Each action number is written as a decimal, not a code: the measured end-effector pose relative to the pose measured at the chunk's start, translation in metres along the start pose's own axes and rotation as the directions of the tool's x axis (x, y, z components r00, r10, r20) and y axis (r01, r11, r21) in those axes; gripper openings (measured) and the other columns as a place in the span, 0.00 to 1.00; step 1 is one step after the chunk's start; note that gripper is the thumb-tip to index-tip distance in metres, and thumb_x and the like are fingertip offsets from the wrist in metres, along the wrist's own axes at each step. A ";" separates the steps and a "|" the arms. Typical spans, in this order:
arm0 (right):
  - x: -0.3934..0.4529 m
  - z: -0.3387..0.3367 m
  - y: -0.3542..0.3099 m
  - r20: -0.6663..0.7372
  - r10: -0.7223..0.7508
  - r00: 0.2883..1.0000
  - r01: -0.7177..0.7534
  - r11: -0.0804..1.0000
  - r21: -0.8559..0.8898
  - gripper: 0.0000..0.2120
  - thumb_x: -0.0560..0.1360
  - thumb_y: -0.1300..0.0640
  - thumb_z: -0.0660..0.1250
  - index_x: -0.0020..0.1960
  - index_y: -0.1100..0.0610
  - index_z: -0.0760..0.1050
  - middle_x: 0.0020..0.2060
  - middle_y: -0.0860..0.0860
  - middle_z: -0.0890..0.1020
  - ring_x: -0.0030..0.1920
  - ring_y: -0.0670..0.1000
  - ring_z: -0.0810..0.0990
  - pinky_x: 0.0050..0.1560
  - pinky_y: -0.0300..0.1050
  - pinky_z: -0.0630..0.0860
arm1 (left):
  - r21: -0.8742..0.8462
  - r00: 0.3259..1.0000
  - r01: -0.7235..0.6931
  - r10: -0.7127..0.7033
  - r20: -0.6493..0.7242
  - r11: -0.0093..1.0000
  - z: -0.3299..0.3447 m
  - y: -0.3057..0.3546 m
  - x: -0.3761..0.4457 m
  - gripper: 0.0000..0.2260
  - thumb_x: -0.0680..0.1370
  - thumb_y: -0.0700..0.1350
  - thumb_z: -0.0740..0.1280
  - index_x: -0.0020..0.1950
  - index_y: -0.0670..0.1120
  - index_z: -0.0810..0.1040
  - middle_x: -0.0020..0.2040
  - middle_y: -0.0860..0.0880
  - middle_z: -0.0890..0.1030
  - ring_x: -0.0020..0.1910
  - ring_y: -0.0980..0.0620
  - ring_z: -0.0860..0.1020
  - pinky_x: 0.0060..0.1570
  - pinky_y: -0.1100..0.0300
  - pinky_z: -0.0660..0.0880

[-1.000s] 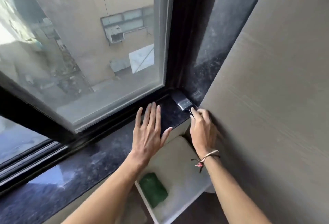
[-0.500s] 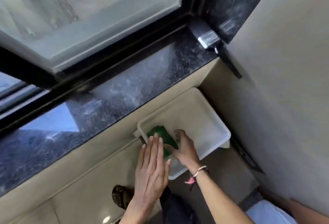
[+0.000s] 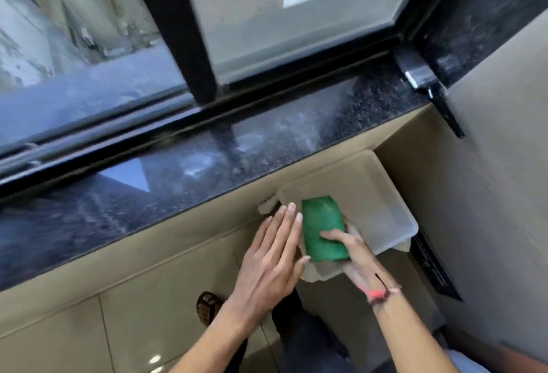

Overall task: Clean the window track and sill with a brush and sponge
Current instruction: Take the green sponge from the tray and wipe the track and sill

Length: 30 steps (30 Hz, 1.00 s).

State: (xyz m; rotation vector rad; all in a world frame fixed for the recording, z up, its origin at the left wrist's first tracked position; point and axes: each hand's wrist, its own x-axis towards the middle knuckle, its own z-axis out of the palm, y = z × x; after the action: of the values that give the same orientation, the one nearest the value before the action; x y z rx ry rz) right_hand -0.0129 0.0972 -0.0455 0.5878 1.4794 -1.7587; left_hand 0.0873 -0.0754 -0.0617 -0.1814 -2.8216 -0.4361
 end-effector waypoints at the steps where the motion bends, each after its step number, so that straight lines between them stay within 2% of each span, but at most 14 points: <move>1: -0.022 0.013 -0.006 0.034 -0.011 0.999 0.008 0.996 0.092 0.24 0.69 0.66 0.71 0.65 0.59 0.78 0.59 0.64 0.84 0.56 0.62 0.84 0.60 0.60 0.78 | 0.011 0.998 -0.010 0.010 -0.061 1.000 -0.027 -0.007 -0.002 0.29 0.86 0.54 0.61 0.81 0.37 0.63 0.81 0.37 0.65 0.82 0.41 0.62 0.81 0.47 0.61; 6: -0.105 0.114 -0.038 0.305 -0.105 0.947 0.054 0.984 0.171 0.20 0.73 0.64 0.60 0.58 0.55 0.84 0.52 0.57 0.86 0.48 0.55 0.86 0.42 0.49 0.85 | 0.120 0.945 0.172 -0.130 -0.299 0.978 -0.144 -0.092 -0.023 0.27 0.86 0.52 0.59 0.79 0.35 0.64 0.78 0.33 0.68 0.81 0.38 0.63 0.81 0.44 0.60; 9: -0.116 0.192 -0.059 0.409 -0.219 0.886 0.232 0.972 0.018 0.21 0.73 0.64 0.66 0.65 0.57 0.80 0.58 0.58 0.85 0.56 0.57 0.84 0.54 0.54 0.82 | 0.159 0.910 0.332 -0.271 -0.312 0.930 -0.190 -0.161 -0.049 0.29 0.86 0.53 0.58 0.80 0.33 0.64 0.80 0.34 0.66 0.81 0.37 0.63 0.80 0.43 0.62; 11: -0.108 0.242 -0.081 0.353 -0.359 0.864 0.411 0.908 -0.080 0.27 0.69 0.63 0.73 0.68 0.58 0.77 0.58 0.60 0.85 0.57 0.57 0.84 0.60 0.57 0.80 | 0.174 0.893 0.398 -0.336 -0.299 0.901 -0.203 -0.201 -0.068 0.30 0.87 0.55 0.55 0.80 0.33 0.64 0.81 0.35 0.66 0.80 0.37 0.65 0.79 0.44 0.63; 12: -0.102 0.264 -0.093 0.287 -0.474 0.832 0.530 0.832 -0.163 0.29 0.66 0.61 0.75 0.67 0.59 0.77 0.56 0.60 0.86 0.55 0.55 0.85 0.59 0.57 0.81 | 0.189 0.888 0.419 -0.357 -0.289 0.888 -0.206 -0.216 -0.077 0.31 0.88 0.56 0.53 0.80 0.32 0.64 0.81 0.35 0.66 0.80 0.37 0.65 0.79 0.45 0.62; 14: -0.084 0.307 -0.115 0.215 -0.732 0.646 0.732 0.514 -0.447 0.28 0.66 0.58 0.79 0.65 0.55 0.78 0.53 0.55 0.87 0.52 0.51 0.86 0.56 0.54 0.83 | 0.207 0.878 0.451 -0.390 -0.277 0.868 -0.206 -0.239 -0.090 0.32 0.88 0.57 0.50 0.79 0.32 0.65 0.80 0.35 0.66 0.80 0.38 0.65 0.80 0.49 0.59; 16: -0.061 0.335 -0.126 0.282 -0.863 0.420 0.639 0.060 -0.767 0.25 0.69 0.56 0.78 0.64 0.51 0.78 0.54 0.52 0.86 0.53 0.54 0.85 0.51 0.52 0.83 | 0.210 0.868 0.477 -0.419 -0.267 0.853 -0.205 -0.251 -0.094 0.33 0.87 0.59 0.49 0.78 0.32 0.66 0.80 0.34 0.67 0.80 0.39 0.63 0.82 0.51 0.55; 18: -0.037 0.349 -0.125 0.416 -0.812 0.409 0.424 -0.234 -0.875 0.22 0.70 0.53 0.77 0.62 0.53 0.78 0.54 0.55 0.82 0.57 0.59 0.82 0.50 0.54 0.81 | 0.219 0.865 0.490 -0.438 -0.247 0.844 -0.202 -0.255 -0.094 0.34 0.87 0.60 0.48 0.79 0.32 0.65 0.81 0.34 0.65 0.81 0.39 0.62 0.83 0.49 0.53; 21: -0.011 0.348 -0.119 0.577 -0.690 0.437 0.304 -0.490 -0.817 0.23 0.68 0.48 0.76 0.56 0.57 0.75 0.56 0.58 0.79 0.59 0.62 0.79 0.56 0.55 0.78 | 0.203 0.843 0.524 -0.471 -0.258 0.827 -0.201 -0.255 -0.097 0.34 0.87 0.60 0.48 0.81 0.34 0.63 0.82 0.36 0.63 0.82 0.40 0.62 0.84 0.47 0.51; 23: 0.004 0.339 -0.118 0.618 -0.657 0.432 0.418 -0.461 -0.783 0.22 0.72 0.48 0.73 0.58 0.58 0.70 0.59 0.60 0.79 0.62 0.61 0.78 0.64 0.58 0.77 | 0.185 0.828 0.545 -0.490 -0.273 0.818 -0.202 -0.255 -0.097 0.33 0.86 0.58 0.51 0.82 0.35 0.61 0.83 0.38 0.61 0.83 0.42 0.60 0.84 0.48 0.48; 25: 0.009 0.337 -0.111 0.571 -0.686 0.450 0.547 -0.293 -0.784 0.19 0.76 0.51 0.69 0.61 0.56 0.65 0.57 0.58 0.79 0.59 0.60 0.80 0.62 0.59 0.78 | 0.173 0.818 0.558 -0.504 -0.278 0.811 -0.202 -0.253 -0.096 0.32 0.85 0.57 0.52 0.82 0.36 0.60 0.84 0.39 0.60 0.84 0.43 0.59 0.85 0.49 0.46; 27: 0.008 0.354 -0.088 0.419 -0.791 0.446 0.549 -0.128 -0.826 0.21 0.78 0.54 0.66 0.68 0.54 0.65 0.61 0.57 0.79 0.62 0.59 0.79 0.66 0.60 0.75 | 0.167 0.818 0.556 -0.500 -0.286 0.814 -0.199 -0.253 -0.096 0.32 0.86 0.57 0.50 0.82 0.36 0.60 0.84 0.38 0.60 0.84 0.42 0.59 0.85 0.49 0.47; 29: 0.000 0.393 -0.058 0.374 -0.827 0.420 0.541 -0.103 -0.835 0.25 0.78 0.54 0.65 0.74 0.52 0.65 0.67 0.56 0.77 0.69 0.57 0.75 0.72 0.58 0.70 | 0.170 0.820 0.548 -0.487 -0.299 0.819 -0.198 -0.255 -0.096 0.31 0.87 0.56 0.49 0.82 0.35 0.60 0.84 0.38 0.60 0.83 0.42 0.59 0.84 0.48 0.49; 30: -0.005 0.413 -0.043 0.432 -0.811 0.394 0.564 -0.157 -0.811 0.26 0.78 0.54 0.65 0.75 0.52 0.66 0.69 0.55 0.77 0.70 0.56 0.74 0.73 0.57 0.69 | 0.182 0.822 0.546 -0.482 -0.301 0.817 -0.197 -0.258 -0.096 0.30 0.86 0.55 0.50 0.82 0.35 0.61 0.83 0.38 0.61 0.83 0.42 0.60 0.84 0.48 0.49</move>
State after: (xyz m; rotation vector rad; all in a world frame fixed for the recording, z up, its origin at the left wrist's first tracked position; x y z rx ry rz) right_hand 0.0055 -0.2989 0.0784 -0.9462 2.9855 -1.0015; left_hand 0.1862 -0.3887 0.0193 0.6728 -2.6113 -0.1664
